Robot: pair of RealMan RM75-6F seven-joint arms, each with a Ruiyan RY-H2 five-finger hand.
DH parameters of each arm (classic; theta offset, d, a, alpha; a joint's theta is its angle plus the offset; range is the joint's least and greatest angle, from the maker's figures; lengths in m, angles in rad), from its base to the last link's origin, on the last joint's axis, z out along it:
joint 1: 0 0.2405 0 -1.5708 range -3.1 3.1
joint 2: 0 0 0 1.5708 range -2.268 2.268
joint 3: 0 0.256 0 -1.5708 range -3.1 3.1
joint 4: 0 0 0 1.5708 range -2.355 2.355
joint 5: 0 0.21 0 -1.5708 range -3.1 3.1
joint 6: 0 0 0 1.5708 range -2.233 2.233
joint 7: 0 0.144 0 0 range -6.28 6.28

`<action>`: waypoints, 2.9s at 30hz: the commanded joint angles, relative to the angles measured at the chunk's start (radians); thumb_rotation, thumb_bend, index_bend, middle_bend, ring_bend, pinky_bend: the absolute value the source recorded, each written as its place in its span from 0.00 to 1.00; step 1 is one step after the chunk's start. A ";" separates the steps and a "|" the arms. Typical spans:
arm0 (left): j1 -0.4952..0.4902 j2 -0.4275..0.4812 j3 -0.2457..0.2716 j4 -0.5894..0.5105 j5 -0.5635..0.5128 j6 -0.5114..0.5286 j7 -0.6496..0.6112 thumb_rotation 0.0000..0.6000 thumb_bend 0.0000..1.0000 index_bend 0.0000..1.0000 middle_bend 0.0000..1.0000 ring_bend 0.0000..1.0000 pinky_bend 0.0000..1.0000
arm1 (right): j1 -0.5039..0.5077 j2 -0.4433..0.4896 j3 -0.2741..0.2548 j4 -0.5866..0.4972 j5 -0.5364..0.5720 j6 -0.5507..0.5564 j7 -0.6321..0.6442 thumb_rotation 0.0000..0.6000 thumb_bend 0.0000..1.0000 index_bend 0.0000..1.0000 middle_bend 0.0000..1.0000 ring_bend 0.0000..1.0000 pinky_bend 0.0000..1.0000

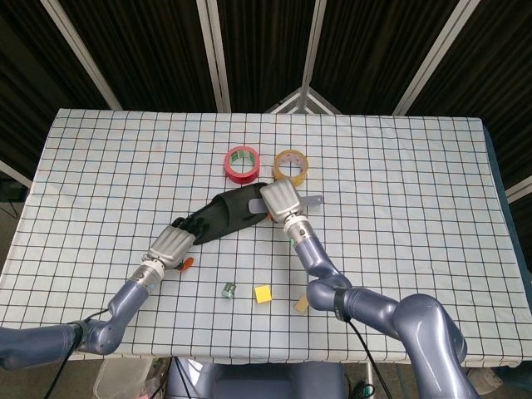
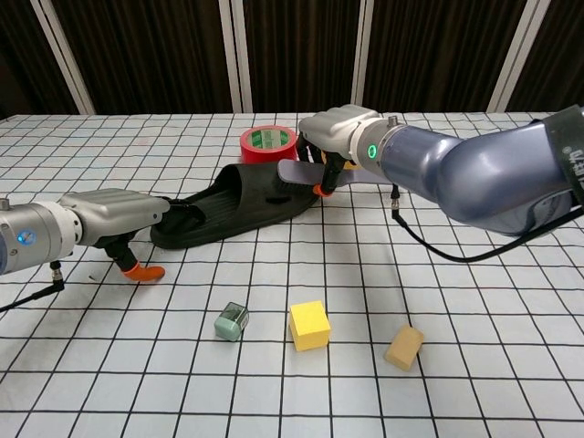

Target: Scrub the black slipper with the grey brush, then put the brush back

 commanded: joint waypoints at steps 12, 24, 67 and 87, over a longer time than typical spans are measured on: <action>0.050 0.068 0.015 -0.145 0.144 0.146 -0.017 0.89 0.32 0.00 0.01 0.00 0.09 | -0.061 0.135 0.018 -0.263 0.003 0.151 -0.072 1.00 0.54 0.69 0.59 0.55 0.60; 0.190 0.234 0.085 -0.349 0.417 0.399 -0.092 0.84 0.22 0.00 0.00 0.00 0.09 | -0.157 0.298 -0.021 -0.570 0.102 0.308 -0.202 1.00 0.54 0.69 0.59 0.55 0.60; 0.627 0.301 0.132 -0.091 0.628 0.795 -0.406 0.74 0.13 0.00 0.00 0.00 0.05 | -0.293 0.358 -0.219 -0.612 0.205 0.281 -0.292 1.00 0.54 0.06 0.30 0.38 0.60; 0.702 0.320 0.132 -0.115 0.727 0.877 -0.400 0.74 0.08 0.00 0.00 0.00 0.05 | -0.424 0.523 -0.277 -0.983 -0.111 0.586 -0.213 1.00 0.53 0.00 0.08 0.06 0.13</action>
